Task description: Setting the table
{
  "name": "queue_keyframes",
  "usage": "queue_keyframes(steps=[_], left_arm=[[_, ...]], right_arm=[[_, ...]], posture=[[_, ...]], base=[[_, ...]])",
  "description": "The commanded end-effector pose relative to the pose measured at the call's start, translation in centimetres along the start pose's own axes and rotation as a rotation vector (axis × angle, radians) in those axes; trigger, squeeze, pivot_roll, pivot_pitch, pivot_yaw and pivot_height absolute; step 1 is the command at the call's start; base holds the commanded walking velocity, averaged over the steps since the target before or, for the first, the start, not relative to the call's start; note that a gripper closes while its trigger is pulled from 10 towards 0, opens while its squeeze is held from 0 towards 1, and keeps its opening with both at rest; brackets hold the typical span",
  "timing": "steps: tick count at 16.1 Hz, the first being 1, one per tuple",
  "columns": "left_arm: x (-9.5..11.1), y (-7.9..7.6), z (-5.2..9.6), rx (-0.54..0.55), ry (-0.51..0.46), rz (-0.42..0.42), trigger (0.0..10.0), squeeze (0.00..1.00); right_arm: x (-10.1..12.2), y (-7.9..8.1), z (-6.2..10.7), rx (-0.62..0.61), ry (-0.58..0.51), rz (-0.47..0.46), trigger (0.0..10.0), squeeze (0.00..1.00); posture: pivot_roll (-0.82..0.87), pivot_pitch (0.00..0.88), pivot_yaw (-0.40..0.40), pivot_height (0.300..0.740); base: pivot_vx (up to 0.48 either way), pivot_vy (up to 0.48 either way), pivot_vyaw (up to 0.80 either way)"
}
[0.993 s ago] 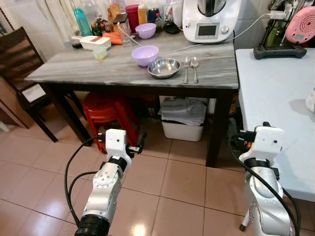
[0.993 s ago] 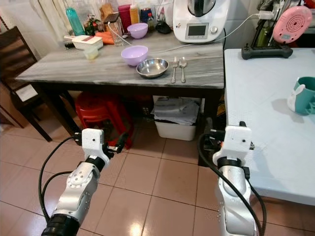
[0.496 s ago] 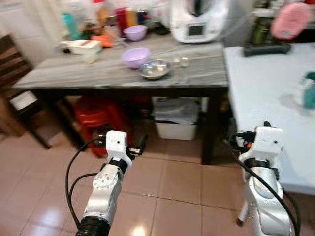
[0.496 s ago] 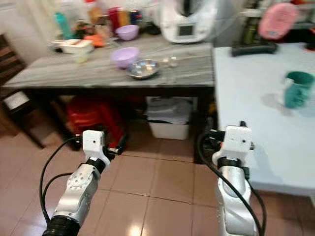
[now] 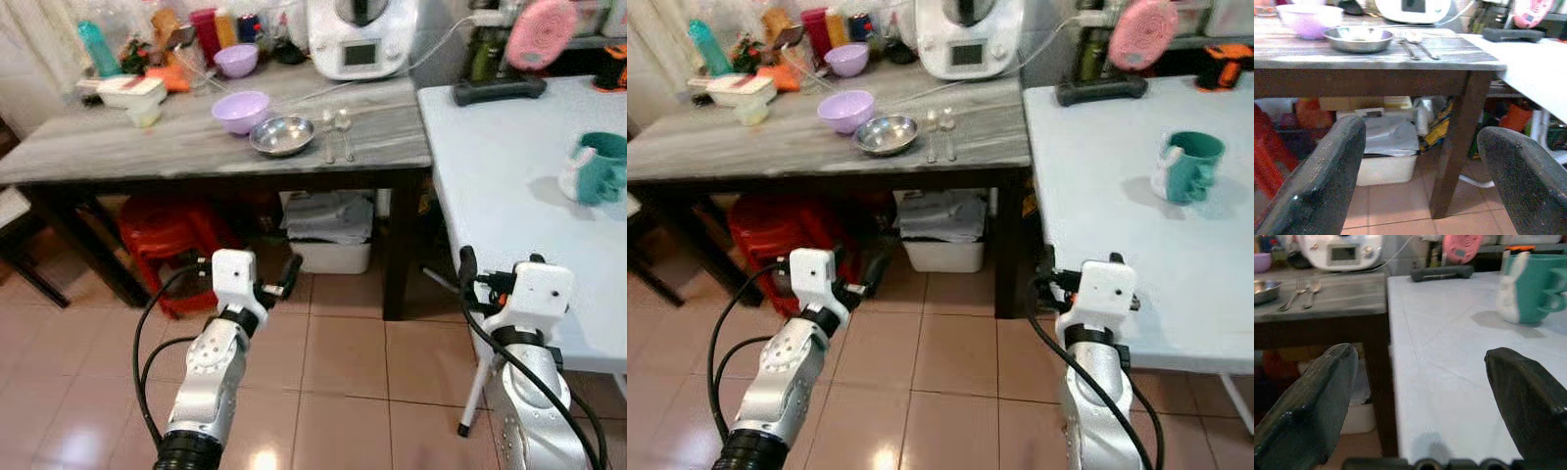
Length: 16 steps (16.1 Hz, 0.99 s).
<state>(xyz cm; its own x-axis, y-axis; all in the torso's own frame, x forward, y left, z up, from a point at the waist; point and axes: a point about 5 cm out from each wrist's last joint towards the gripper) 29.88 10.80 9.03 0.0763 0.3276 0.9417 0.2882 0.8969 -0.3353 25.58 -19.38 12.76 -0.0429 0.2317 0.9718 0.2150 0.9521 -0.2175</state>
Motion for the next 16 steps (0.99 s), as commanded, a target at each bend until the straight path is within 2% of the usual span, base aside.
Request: queue_keyframes(steps=[1, 4, 8, 13, 16], left_arm=[[0.2, 0.8, 0.4, 0.037, -0.001, -0.01, 10.0, 0.0], [-0.3, 1.0, 0.9, 0.065, 0.013, 0.006, 10.0, 0.0], [-0.8, 1.3, 1.7, 0.134, 0.01, 0.048, 10.0, 0.0], [-0.4, 1.6, 1.9, 0.139, 0.005, 0.029, 10.0, 0.0], [-0.2, 1.4, 1.4, 0.116, 0.01, 0.022, 10.0, 0.0]], right_arm=[[0.1, 0.9, 0.1, 0.038, 0.003, -0.024, 10.0, 0.0], [0.2, 1.6, -0.1, 0.088, 0.01, -0.026, 10.0, 0.0], [0.5, 2.8, -1.3, 0.19, 0.008, -0.019, 10.0, 0.0], [0.4, 3.1, -1.2, 0.197, 0.017, -0.033, 10.0, 0.0], [0.3, 2.8, -0.9, 0.178, 0.021, -0.039, 10.0, 0.0]], posture=[[-0.2, 0.023, 0.124, 0.74], [-0.17, 0.021, 0.086, 0.74], [-0.13, 0.01, 0.026, 0.74], [-0.13, 0.01, 0.035, 0.74], [-0.14, 0.009, 0.054, 0.74]], base=[[0.0, 0.0, 0.0], [0.0, 0.0, 0.0], [0.0, 0.0, 0.0], [0.0, 0.0, 0.0], [0.0, 0.0, -0.74]])
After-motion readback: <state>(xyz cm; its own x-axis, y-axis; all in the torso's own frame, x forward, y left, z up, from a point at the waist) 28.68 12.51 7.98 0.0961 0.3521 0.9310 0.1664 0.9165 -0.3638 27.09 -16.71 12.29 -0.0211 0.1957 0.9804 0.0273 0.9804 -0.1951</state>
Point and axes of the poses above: a point about 5 cm out from each wrist's last joint towards the gripper, its own z axis pointing back from the gripper into the wrist, its own x axis along the axis of the wrist's last joint, y = z × x, and after that the axes turned 10 degrees about z, right-handed
